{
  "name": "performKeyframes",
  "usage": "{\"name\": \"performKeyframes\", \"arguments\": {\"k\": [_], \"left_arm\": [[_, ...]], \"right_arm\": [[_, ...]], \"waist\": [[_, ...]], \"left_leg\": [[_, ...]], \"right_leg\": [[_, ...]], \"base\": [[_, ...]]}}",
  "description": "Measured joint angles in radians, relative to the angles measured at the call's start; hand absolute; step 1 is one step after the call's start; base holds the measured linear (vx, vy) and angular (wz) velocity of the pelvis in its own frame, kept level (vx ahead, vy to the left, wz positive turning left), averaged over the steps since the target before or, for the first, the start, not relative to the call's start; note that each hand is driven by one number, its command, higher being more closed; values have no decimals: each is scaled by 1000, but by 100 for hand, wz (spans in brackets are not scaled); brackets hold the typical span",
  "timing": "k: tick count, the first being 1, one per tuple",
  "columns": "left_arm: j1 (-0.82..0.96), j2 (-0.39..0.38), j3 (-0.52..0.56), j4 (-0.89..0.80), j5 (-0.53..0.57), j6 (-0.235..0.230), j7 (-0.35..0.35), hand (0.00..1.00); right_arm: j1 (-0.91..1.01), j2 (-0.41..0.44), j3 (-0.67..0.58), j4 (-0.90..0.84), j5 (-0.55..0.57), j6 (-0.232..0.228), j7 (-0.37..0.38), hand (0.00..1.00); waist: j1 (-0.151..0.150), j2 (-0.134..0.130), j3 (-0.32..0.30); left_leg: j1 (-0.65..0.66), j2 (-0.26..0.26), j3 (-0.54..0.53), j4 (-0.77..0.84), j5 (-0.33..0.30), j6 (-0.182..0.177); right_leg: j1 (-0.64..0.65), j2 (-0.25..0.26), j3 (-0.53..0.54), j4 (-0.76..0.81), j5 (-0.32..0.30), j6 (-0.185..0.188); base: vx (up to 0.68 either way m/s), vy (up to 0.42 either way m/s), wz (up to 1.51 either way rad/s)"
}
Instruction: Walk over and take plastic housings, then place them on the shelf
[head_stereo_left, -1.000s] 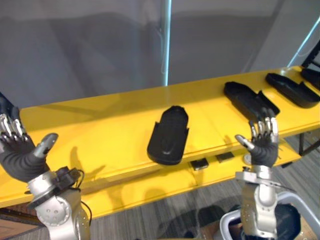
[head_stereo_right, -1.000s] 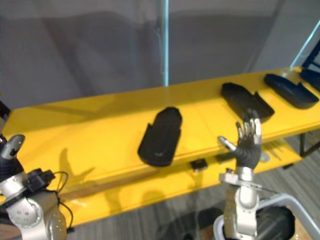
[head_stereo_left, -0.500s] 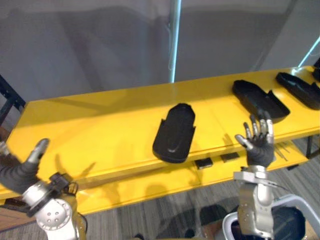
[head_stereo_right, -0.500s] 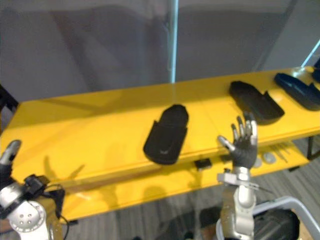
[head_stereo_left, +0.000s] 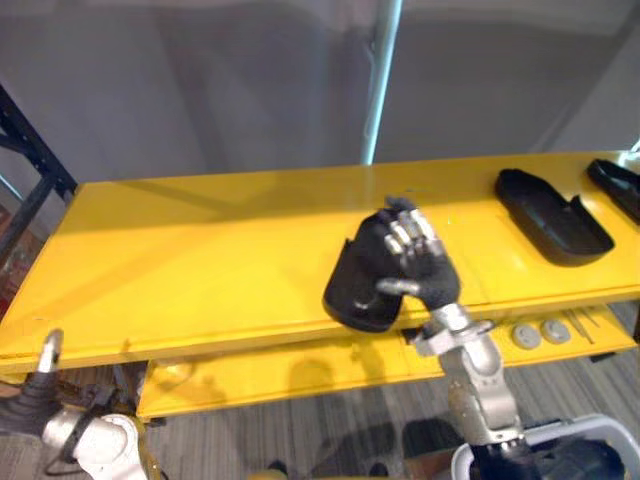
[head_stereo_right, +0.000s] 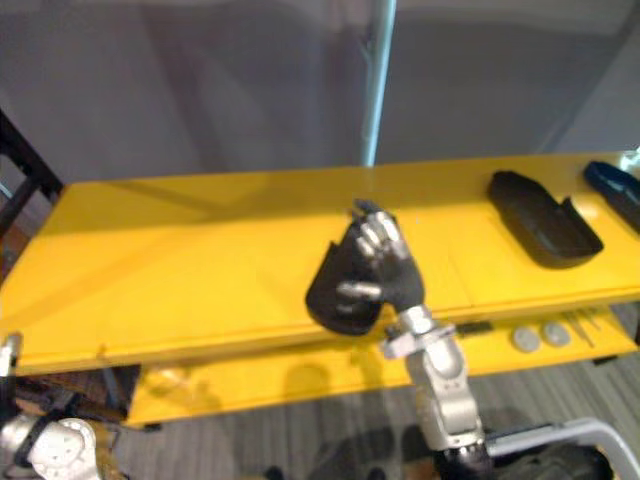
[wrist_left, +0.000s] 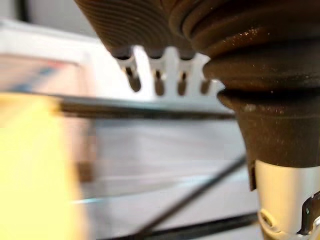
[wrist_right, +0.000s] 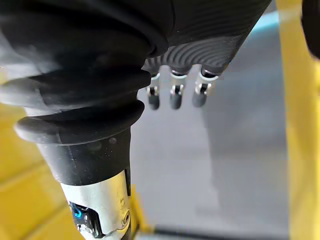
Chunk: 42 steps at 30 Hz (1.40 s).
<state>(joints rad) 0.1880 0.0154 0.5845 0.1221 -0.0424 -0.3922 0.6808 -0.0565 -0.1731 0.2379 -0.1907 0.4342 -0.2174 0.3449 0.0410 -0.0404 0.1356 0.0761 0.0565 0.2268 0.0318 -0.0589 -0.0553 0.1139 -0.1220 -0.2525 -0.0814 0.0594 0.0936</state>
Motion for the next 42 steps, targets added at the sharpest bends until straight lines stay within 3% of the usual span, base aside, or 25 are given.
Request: {"name": "performKeyframes", "arguments": {"k": [5,9,15,17,21,23,26,29,31,42], "left_arm": [[4,15,-20,295,-64,3,-28,0],[14,15,-31,358,-78,1,-47,0],[10,19,-73,437,-115,2,-101,0],[9,21,-95,480,-143,15,-165,0],[17,34,-122,569,-207,89,-308,0],[24,57,-153,630,-248,123,-395,0],[29,65,-182,679,-297,149,-471,0],[27,78,-223,705,-347,156,-512,0],[22,100,-253,725,-354,156,-533,0],[-57,106,-337,726,-395,152,-574,0]], "right_arm": [[-82,16,201,55,-4,10,21,0],[-104,24,296,86,-52,55,67,0],[-99,-20,343,113,-86,141,94,0],[-95,-46,338,148,-84,177,106,0],[-58,-105,292,168,-84,214,125,0],[-47,-127,213,168,-84,224,140,0],[-48,-164,123,159,-84,224,157,0],[-57,-189,77,143,-87,224,162,0],[-59,-202,47,109,-94,223,162,0],[-206,-247,-75,94,-95,211,135,0]], "waist": [[3,-20,-7],[8,-23,-6],[3,-16,-5],[3,-16,-4],[1,-18,-6],[0,-3,4],[-11,22,22],[-14,33,49],[-32,34,64],[-42,54,196]], "left_leg": [[-33,0,-1,53,-30,0],[-50,0,-11,86,-51,3],[-67,1,-20,123,-74,10],[-90,2,-19,144,-82,12],[-107,4,-12,158,-87,15],[-108,11,0,181,-101,15],[-113,20,10,208,-115,17],[-119,25,35,210,-115,17],[-147,27,36,222,-115,17],[-181,29,56,259,-117,28]], "right_leg": [[-9,-1,-1,0,0,-1],[-6,-3,-11,2,-2,-4],[-13,-14,-22,31,-19,-3],[-29,-16,-20,35,-18,-2],[-44,-17,-14,36,-13,4],[-44,-13,4,38,-11,6],[-49,-12,15,48,-11,7],[-77,-13,41,61,-10,8],[-102,-14,45,63,-8,6],[-165,-20,81,129,-5,8]], "base": [[0,0,0],[16,15,6],[-6,13,5],[-15,12,-1],[-10,9,-5],[-19,4,-16],[-50,16,-14],[-85,14,-25],[-87,6,-6],[-53,10,-6]]}}
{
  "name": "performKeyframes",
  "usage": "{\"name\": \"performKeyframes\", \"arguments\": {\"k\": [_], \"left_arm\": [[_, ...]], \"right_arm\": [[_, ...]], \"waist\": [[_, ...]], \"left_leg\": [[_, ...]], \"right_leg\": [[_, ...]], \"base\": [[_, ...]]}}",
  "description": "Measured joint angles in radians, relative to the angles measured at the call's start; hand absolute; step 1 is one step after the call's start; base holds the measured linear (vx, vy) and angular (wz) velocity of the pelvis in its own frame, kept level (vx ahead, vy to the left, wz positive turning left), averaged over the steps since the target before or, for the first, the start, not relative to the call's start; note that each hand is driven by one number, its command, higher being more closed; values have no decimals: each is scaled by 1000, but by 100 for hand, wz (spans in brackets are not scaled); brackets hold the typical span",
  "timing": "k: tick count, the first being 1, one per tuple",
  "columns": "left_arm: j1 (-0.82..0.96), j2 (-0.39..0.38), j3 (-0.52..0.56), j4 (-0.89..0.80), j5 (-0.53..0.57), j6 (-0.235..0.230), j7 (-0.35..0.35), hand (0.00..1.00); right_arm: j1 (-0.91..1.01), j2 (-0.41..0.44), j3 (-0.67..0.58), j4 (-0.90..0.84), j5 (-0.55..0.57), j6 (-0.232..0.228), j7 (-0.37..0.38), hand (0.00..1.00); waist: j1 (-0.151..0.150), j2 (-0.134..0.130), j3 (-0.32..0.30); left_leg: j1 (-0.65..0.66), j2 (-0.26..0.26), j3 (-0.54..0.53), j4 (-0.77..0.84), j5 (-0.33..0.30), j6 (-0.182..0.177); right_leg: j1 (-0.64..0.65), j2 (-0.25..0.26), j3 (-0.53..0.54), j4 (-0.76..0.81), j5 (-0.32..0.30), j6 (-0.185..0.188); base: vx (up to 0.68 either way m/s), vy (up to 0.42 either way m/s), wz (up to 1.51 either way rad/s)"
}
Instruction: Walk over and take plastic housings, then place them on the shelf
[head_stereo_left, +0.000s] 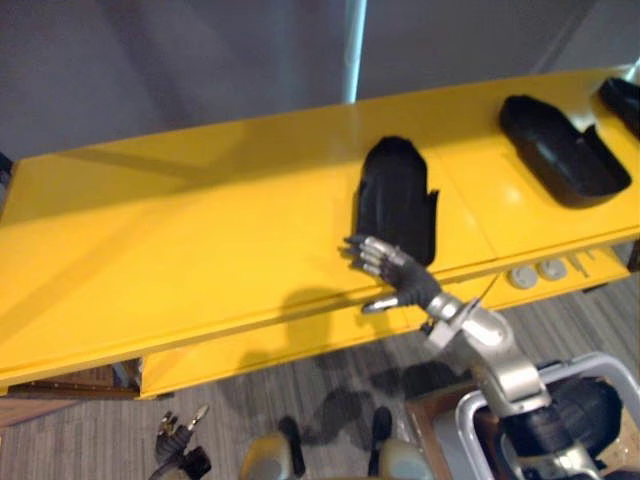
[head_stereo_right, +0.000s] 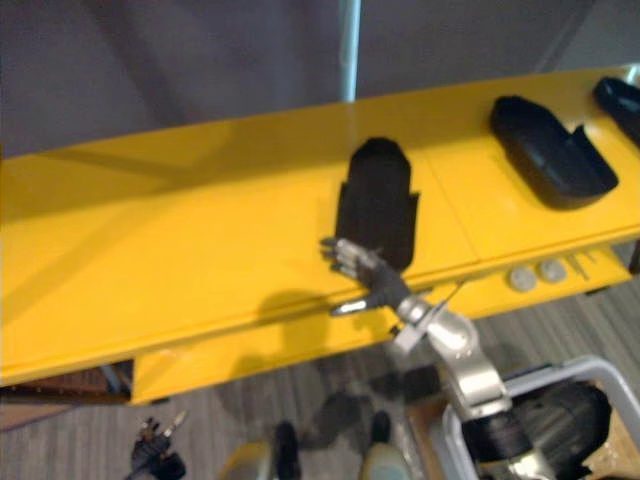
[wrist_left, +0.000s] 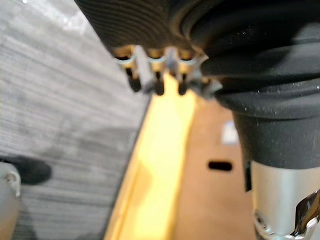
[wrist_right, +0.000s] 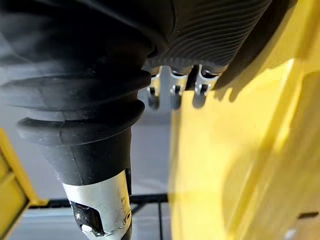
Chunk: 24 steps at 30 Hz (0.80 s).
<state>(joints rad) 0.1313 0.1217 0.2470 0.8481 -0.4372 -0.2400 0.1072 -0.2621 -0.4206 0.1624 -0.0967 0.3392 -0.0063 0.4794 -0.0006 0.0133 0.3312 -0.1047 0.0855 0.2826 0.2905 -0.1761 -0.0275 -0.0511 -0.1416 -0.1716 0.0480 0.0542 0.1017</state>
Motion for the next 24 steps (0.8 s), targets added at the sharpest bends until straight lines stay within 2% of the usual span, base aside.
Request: {"name": "performKeyframes", "arguments": {"k": [3,10,16,20,24], "left_arm": [[-1,8,-33,5,-25,0,0,0],[-2,9,-35,9,-36,0,1,0],[0,10,-35,9,-37,0,0,0],[6,9,-35,9,-37,0,-1,0],[7,10,-47,7,-37,0,-1,0]], "right_arm": [[0,0,-1,10,-16,-7,-19,0],[-44,0,-33,86,-45,-64,-48,0],[-69,0,-69,107,-119,-77,-114,0],[-78,0,-76,132,-118,-79,-152,0],[-126,0,-90,207,-117,-117,-154,0]], "waist": [[0,7,4],[-1,28,20],[7,28,30],[7,28,30],[6,28,30]], "left_leg": [[0,0,1,2,0,0],[0,-6,4,-6,8,9],[14,-14,2,-43,30,8],[35,-13,2,-60,34,5],[36,-17,1,-75,44,6]], "right_leg": [[-3,-1,4,11,-4,-1],[-16,-14,4,27,-9,1],[-10,-14,2,21,-7,3],[8,-13,0,7,-6,3],[9,-14,-5,-4,-1,4]], "base": [[-46,4,-2],[-47,11,-1],[1,-5,2],[0,0,0],[-3,-1,1]]}}
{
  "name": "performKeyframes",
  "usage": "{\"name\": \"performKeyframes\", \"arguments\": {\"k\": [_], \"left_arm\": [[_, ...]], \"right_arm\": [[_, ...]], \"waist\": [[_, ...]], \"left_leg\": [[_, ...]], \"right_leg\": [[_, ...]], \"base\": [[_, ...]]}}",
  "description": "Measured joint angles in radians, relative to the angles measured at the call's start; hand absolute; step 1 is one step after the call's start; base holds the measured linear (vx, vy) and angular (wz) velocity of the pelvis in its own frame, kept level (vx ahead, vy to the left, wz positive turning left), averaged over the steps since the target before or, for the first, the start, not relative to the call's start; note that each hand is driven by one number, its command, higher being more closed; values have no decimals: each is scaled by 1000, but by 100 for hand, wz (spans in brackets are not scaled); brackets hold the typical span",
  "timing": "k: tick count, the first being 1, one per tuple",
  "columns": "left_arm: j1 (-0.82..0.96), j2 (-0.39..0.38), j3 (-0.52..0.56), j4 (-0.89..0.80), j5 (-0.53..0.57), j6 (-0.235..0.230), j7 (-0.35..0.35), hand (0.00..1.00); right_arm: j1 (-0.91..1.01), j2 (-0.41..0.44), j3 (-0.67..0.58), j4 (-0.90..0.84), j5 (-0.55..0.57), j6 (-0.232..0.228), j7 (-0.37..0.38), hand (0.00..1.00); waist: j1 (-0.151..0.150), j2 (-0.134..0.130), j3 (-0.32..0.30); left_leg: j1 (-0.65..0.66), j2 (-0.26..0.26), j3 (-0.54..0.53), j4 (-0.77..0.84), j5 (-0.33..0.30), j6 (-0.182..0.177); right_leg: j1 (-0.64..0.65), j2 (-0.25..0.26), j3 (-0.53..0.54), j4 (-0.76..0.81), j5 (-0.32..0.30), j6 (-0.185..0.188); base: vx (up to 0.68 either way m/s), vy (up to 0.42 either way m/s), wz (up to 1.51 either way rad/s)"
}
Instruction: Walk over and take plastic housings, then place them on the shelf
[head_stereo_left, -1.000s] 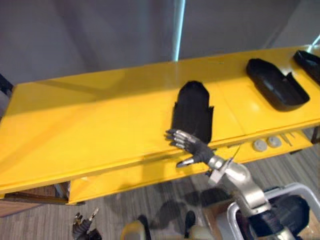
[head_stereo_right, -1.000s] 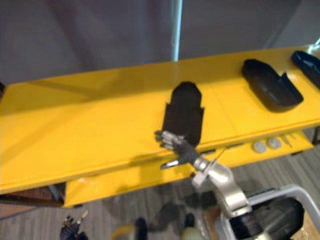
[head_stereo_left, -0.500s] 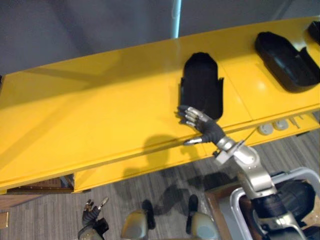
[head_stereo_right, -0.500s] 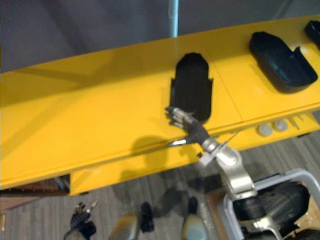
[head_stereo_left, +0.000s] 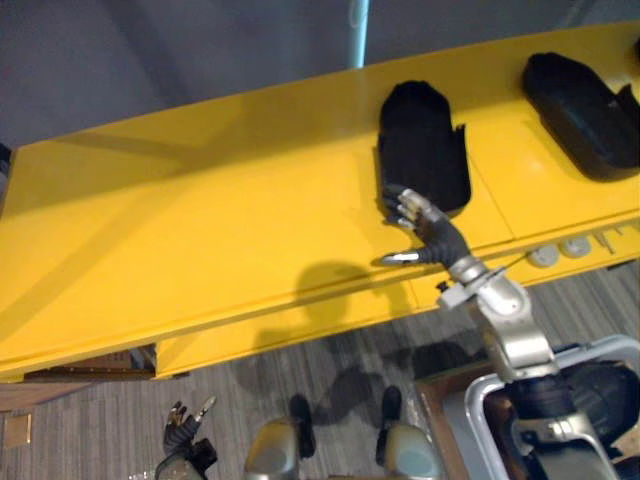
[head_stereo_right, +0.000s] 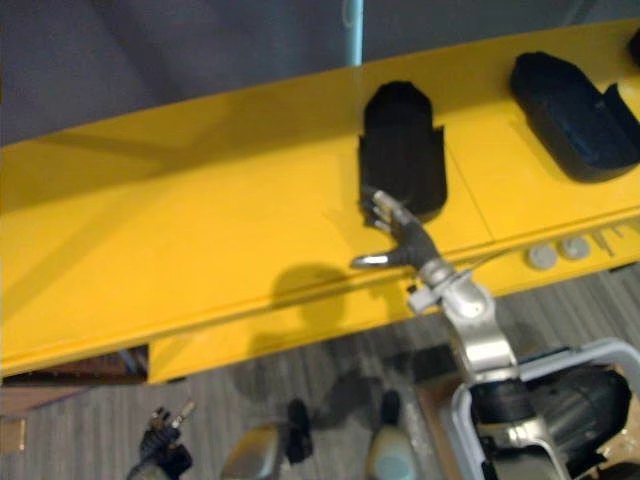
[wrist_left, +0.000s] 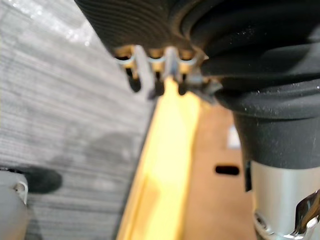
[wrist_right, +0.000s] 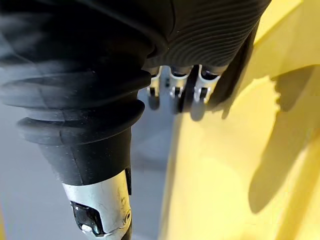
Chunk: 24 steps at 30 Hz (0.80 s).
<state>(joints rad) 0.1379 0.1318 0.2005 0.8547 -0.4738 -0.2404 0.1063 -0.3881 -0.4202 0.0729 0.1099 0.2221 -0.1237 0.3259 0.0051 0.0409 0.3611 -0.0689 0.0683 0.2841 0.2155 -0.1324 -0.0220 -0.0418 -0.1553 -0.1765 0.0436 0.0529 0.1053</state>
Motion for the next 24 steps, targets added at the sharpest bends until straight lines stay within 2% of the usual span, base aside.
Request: {"name": "performKeyframes", "arguments": {"k": [4,10,13,15,18,20,24], "left_arm": [[1,-1,-26,-7,1,0,-1,0],[12,-1,-26,-11,0,1,0,0],[27,-3,-19,-10,1,2,0,0],[41,-5,-14,-10,1,0,0,0],[59,-9,-7,-9,2,0,0,0],[59,-20,-7,-9,3,-2,0,0],[57,-24,-7,-10,12,-13,0,0]], "right_arm": [[-69,0,-3,115,0,-57,1,0],[-64,0,-9,88,26,-69,32,0],[6,28,-94,-159,84,-83,-27,0],[48,59,-162,-259,89,-115,-95,0],[107,87,-233,-296,95,-127,-155,0],[137,87,-249,-296,127,-128,-149,0],[160,88,-245,-298,164,-114,-74,0]], "waist": [[10,0,0],[10,-1,0],[6,-6,-3],[-3,-20,-10],[-20,-49,-27],[-20,-58,-32],[-30,-60,-33]], "left_leg": [[7,-1,-4,-4,3,0],[38,-10,-7,-44,21,1],[45,-9,-3,-57,23,-3],[57,-10,3,-67,24,-4],[60,-9,9,-71,21,-8],[71,-8,26,-73,18,-10],[72,-8,30,-71,16,-10]], "right_leg": [[11,0,-7,-5,1,0],[39,0,-12,-28,8,0],[45,2,-10,-44,14,0],[49,3,-7,-52,15,1],[54,5,-2,-60,16,1],[54,6,15,-61,16,2],[54,5,17,-63,19,2]], "base": [[0,0,0],[-5,-5,3],[-2,-1,-4],[8,-2,-6],[13,0,-5],[0,14,-21],[-17,5,-5]]}}
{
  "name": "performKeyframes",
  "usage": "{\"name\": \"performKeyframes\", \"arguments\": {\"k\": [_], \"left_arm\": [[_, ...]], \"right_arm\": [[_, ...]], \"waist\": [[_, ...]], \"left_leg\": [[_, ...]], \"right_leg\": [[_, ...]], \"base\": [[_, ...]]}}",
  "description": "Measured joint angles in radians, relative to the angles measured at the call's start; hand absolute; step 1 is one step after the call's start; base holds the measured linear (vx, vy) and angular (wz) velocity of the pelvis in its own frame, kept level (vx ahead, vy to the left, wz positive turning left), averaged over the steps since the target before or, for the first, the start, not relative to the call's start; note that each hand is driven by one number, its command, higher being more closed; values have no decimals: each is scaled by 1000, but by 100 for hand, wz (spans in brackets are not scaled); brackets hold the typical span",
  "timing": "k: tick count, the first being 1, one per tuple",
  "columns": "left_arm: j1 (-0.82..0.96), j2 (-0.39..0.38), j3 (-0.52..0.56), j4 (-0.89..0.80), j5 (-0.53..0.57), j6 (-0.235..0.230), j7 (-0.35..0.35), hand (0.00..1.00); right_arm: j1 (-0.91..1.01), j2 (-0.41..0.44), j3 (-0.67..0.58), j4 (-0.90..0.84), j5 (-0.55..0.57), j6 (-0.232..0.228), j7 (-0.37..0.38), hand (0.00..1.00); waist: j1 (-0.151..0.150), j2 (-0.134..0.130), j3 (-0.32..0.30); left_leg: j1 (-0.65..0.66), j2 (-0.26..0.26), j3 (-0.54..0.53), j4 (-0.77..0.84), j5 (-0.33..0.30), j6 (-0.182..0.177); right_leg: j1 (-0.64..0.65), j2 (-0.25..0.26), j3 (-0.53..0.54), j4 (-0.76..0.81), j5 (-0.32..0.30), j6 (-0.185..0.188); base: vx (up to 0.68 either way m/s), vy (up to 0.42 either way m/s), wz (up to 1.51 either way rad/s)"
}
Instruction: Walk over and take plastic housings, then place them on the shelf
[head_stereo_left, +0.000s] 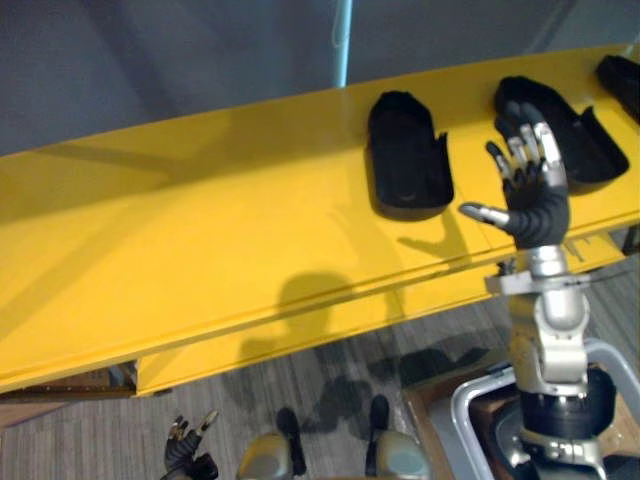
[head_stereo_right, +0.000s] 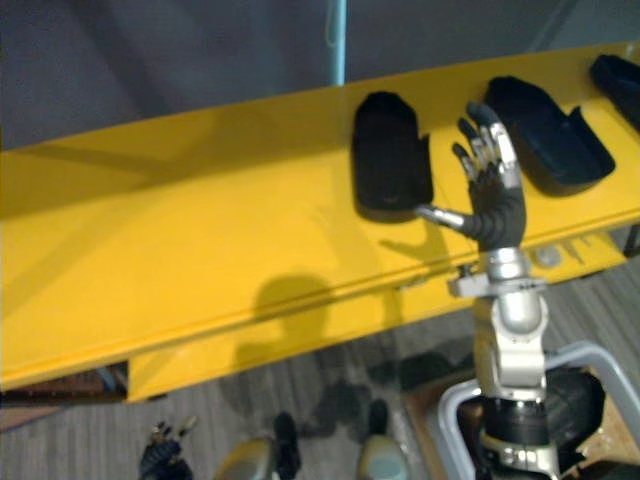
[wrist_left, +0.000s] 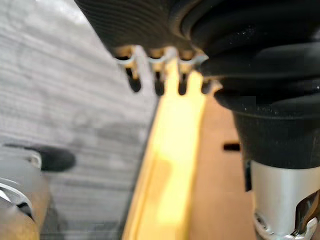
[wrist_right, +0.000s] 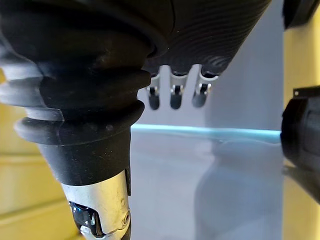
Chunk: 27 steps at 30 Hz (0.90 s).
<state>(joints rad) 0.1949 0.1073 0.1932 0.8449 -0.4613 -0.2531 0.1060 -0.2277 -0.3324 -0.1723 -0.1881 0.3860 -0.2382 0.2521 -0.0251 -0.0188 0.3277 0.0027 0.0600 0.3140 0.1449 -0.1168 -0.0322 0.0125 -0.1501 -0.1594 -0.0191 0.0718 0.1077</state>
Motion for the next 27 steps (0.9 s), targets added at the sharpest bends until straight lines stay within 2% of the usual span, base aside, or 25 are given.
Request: {"name": "performKeyframes", "arguments": {"k": [3,5,8,13,17,21,27], "left_arm": [[0,-1,-2,2,0,1,1,0],[0,0,-10,4,0,1,2,0],[0,-3,-21,12,0,2,2,0],[0,-4,-41,40,1,11,4,0],[0,-22,-66,41,8,17,0,0],[-1,-49,-105,41,8,16,0,0],[-1,-52,-135,42,3,14,0,0]], "right_arm": [[-1,1,54,1,13,33,28,0],[-17,10,141,17,12,64,26,0],[-88,66,266,123,-1,91,-14,0],[-172,118,338,263,-12,98,-85,0],[-256,156,352,382,-24,109,-175,0],[-301,189,351,508,-60,124,-326,0],[-361,208,333,619,-80,114,-429,0]], "waist": [[6,0,0],[10,0,0],[16,0,-2],[39,4,-3],[54,13,-2],[63,56,0],[66,84,15]], "left_leg": [[4,1,-1,2,0,0],[11,1,-1,1,0,0],[14,-1,-4,2,0,0],[9,-6,-26,3,3,3],[-5,-12,-39,4,7,8],[-9,-19,-54,2,13,13],[-17,-18,-59,-15,36,11]], "right_leg": [[8,1,-1,-6,4,-1],[16,1,-2,-8,4,-1],[22,-1,-6,-10,4,0],[28,-5,-29,-12,4,0],[27,-7,-39,-12,4,0],[27,-12,-57,-9,4,0],[13,-15,-64,0,3,-1]], "base": [[-36,-7,0],[-42,-2,0],[-38,1,2],[-24,0,13],[-10,1,11],[-37,4,12],[-57,-5,3]]}}
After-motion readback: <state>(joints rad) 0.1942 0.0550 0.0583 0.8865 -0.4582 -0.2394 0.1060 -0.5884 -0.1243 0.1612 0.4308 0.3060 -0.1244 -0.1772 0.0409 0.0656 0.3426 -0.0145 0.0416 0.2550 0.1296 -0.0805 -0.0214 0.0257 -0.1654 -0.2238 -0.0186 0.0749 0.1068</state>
